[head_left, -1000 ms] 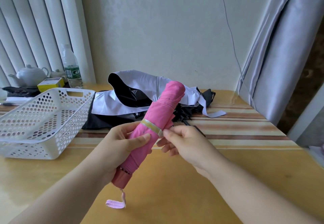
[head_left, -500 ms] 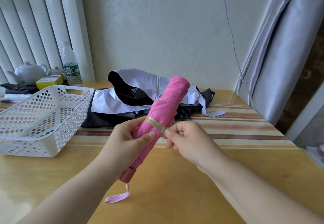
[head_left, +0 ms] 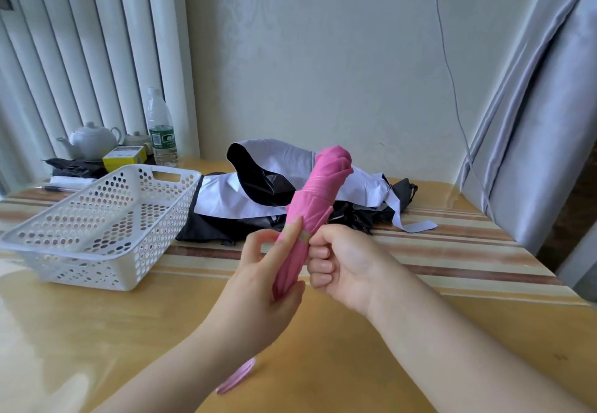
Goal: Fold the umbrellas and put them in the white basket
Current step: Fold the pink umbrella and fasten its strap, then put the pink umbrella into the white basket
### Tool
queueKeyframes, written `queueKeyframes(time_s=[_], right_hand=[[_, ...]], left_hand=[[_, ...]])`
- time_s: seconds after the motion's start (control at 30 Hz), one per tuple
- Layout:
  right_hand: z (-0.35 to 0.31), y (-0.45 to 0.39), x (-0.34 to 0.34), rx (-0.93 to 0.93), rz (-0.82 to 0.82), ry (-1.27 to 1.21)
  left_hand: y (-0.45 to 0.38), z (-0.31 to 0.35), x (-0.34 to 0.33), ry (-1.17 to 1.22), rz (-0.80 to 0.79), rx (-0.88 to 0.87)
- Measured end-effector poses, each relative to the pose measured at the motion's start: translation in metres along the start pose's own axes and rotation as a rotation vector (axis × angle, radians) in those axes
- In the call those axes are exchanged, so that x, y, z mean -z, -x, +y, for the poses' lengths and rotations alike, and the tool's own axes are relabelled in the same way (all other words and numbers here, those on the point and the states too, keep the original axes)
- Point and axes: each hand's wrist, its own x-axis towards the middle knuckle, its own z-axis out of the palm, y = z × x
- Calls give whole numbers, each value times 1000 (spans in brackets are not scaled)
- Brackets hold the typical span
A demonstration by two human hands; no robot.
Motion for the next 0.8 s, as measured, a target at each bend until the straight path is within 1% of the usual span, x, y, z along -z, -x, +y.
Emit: queueKeyframes(time_s=[0.07,0.17,0.23,0.3,0.37,0.47,0.53,0.63,0.8], right_hand=[[-5,-5,-12,-29,-64,-47],[-15,-12,-35,-38,-196,-44],[-23,-15,-50,-16,-257,12],[-28,-21,-62,13,-268,86],[-30,-31,-68,18,-268,134],[-33,-47,-77,45,-228,168],[-34,-58,-83,50,-206,185],[-30,-71,-90,46,-198,217],[-22,-80,-78,63,-176,322]], left_hand=[[-2,-6,14,-69,6,4],[-10,-12,44,-148,112,15],[-16,-14,72,-180,179,126],[-22,-17,104,-250,233,247],[-28,-25,142,-338,247,354],[-41,-44,193,-488,183,563],[-50,-64,211,-590,112,645],[-57,-100,213,-663,6,712],[-61,-160,199,-700,-62,737]])
